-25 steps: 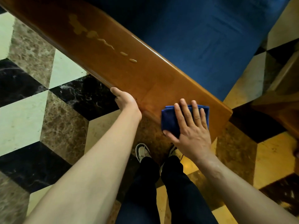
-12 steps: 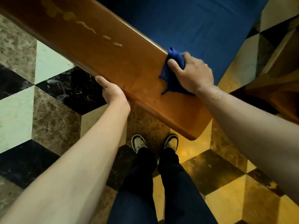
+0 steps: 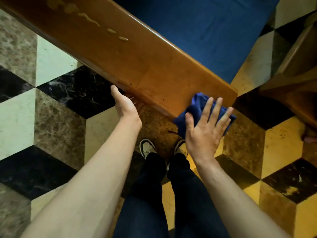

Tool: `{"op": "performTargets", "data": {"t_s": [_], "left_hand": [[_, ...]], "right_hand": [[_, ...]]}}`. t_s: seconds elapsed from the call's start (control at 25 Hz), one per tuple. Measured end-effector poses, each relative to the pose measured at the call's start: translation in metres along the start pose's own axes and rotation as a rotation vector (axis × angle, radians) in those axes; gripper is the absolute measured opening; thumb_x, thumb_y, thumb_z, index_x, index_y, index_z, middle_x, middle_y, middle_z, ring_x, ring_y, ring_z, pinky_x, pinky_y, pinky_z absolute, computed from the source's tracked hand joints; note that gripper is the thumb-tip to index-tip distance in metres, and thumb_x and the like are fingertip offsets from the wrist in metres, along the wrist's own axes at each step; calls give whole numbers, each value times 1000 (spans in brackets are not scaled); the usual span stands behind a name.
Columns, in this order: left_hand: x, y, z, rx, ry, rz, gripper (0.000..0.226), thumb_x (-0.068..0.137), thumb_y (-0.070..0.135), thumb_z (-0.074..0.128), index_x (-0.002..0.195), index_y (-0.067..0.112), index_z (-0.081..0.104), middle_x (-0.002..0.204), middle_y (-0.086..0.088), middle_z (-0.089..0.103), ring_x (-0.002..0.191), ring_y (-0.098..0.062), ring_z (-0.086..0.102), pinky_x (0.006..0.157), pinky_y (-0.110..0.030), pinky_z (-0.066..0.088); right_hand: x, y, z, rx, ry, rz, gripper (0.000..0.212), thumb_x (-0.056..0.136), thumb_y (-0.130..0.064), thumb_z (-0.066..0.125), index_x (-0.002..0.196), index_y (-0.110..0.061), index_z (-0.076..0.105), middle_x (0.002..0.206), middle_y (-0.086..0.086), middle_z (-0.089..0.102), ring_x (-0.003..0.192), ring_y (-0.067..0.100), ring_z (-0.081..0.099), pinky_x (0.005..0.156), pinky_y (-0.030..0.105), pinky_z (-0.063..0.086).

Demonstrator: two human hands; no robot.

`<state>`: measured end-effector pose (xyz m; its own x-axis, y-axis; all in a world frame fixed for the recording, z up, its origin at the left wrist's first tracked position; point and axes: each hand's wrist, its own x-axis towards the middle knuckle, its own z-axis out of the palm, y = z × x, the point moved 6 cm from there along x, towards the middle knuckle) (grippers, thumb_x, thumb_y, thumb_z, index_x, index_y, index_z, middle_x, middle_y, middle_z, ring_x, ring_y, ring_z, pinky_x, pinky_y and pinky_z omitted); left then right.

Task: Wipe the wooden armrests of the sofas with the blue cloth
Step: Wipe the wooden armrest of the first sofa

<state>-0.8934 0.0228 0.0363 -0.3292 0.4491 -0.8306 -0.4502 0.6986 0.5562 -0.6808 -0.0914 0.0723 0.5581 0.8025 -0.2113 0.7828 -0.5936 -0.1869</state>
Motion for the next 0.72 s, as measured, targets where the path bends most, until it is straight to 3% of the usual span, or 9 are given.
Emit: {"op": "performTargets", "data": {"t_s": [0.08, 0.16, 0.24, 0.36, 0.44, 0.6, 0.72], "left_hand": [[4, 0, -11, 33, 18, -5, 78, 94, 74, 31, 139, 16, 56, 125, -9, 70, 110, -27, 68, 94, -45, 55], [10, 3, -21, 67, 31, -23, 80, 93, 76, 29, 133, 14, 61, 113, -10, 75, 99, -27, 71, 75, -38, 55], [13, 5, -26, 56, 19, -41, 79, 92, 76, 29, 124, 13, 66, 110, -11, 76, 97, -27, 72, 71, -37, 52], [20, 16, -22, -31, -20, -45, 79, 95, 72, 30, 129, 10, 64, 120, -15, 73, 105, -29, 71, 74, -37, 51], [24, 26, -23, -53, -39, -24, 77, 97, 70, 28, 135, 11, 61, 126, -15, 71, 112, -31, 69, 83, -39, 53], [28, 41, -31, -59, -68, 4, 71, 99, 70, 24, 136, 22, 63, 125, -11, 73, 112, -29, 70, 96, -40, 54], [26, 42, -34, -150, -71, -71, 72, 96, 72, 26, 138, 26, 61, 133, -13, 68, 118, -32, 66, 106, -46, 49]], "right_hand": [[-4, -15, 6, -181, -33, -210, 86, 98, -70, 28, 163, -18, 9, 171, 9, 5, 156, 42, -3, 127, 54, -1], [4, -39, 9, -249, -53, -427, 88, 97, -66, 41, 163, -19, 7, 171, 8, 4, 156, 42, -5, 126, 54, -2], [15, -75, 13, -296, -61, -639, 90, 95, -55, 53, 163, -20, 5, 172, 7, 2, 156, 41, -5, 127, 54, -2], [32, -133, 20, -294, -26, -827, 88, 96, -30, 61, 163, -21, 4, 172, 5, 2, 156, 40, -3, 127, 53, 2], [36, -172, 27, -272, 1, -900, 82, 96, -14, 53, 163, -21, 6, 171, 5, 4, 156, 39, -1, 127, 53, 5], [44, -242, 36, -284, -1, -1067, 70, 97, -15, 35, 162, -19, 11, 171, 7, 8, 156, 40, 4, 127, 53, 11], [36, -238, 38, -393, -37, -1290, 64, 95, -19, 18, 158, -17, 30, 169, 7, 18, 156, 39, 9, 128, 51, 7]]}}
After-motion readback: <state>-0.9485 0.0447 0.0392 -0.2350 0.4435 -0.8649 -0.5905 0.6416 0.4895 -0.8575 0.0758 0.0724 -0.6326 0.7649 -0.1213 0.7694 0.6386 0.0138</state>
